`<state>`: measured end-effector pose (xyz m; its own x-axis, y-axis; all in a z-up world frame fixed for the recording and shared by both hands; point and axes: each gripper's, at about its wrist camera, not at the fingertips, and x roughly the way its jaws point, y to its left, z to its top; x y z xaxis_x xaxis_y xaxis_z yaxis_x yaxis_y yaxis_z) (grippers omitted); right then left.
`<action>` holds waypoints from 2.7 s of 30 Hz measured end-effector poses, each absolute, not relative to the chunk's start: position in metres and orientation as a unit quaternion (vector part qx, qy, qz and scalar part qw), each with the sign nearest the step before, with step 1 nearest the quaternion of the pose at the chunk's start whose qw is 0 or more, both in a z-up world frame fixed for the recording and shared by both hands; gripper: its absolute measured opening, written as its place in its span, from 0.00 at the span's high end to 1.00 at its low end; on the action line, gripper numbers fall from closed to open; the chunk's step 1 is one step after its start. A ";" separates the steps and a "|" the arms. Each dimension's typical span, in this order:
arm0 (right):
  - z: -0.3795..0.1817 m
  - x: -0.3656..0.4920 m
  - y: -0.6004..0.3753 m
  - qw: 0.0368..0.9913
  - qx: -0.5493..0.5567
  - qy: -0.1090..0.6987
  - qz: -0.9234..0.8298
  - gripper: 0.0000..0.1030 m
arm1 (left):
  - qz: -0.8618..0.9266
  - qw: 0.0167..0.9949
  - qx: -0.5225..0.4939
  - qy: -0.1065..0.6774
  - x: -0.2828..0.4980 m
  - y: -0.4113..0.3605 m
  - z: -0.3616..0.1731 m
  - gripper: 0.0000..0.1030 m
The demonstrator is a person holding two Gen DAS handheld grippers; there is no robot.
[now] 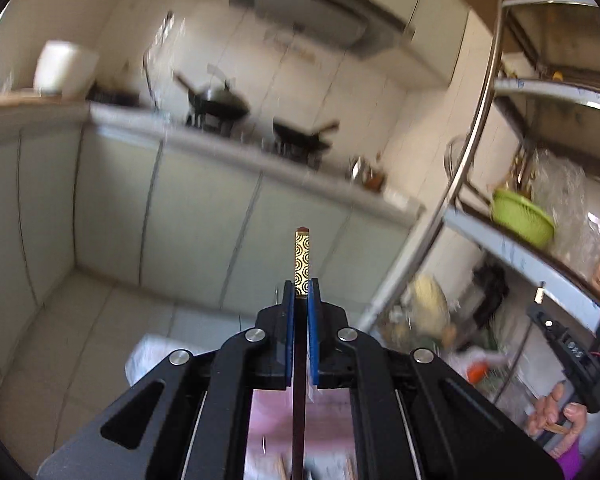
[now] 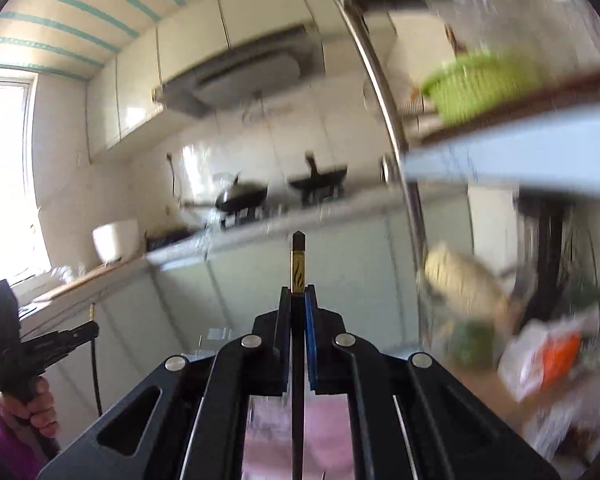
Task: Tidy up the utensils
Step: 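Lift the chopstick, lower it into the pink cup and open both grippers, then move both grippers back down and close them on the plain wooden chopstick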
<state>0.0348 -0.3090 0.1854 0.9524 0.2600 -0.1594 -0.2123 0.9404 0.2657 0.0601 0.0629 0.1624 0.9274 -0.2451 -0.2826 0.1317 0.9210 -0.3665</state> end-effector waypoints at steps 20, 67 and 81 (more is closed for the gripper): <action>0.134 0.126 -0.294 0.989 0.107 0.081 0.068 0.94 | -0.030 0.992 -0.114 0.040 0.125 0.033 0.127 0.95; -0.042 0.048 -0.286 0.838 0.222 0.477 0.141 0.88 | -0.137 0.847 -0.150 0.491 0.072 0.001 -0.053 0.77; -0.088 0.087 -0.262 0.783 0.244 0.554 0.142 0.85 | -0.101 0.814 -0.099 0.563 0.103 -0.040 -0.106 0.94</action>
<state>0.0874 -0.2624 -0.0880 0.3457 0.4929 -0.7985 0.0478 0.8406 0.5396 0.1027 -0.0400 -0.1059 0.3465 -0.2772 -0.8962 0.0535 0.9596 -0.2761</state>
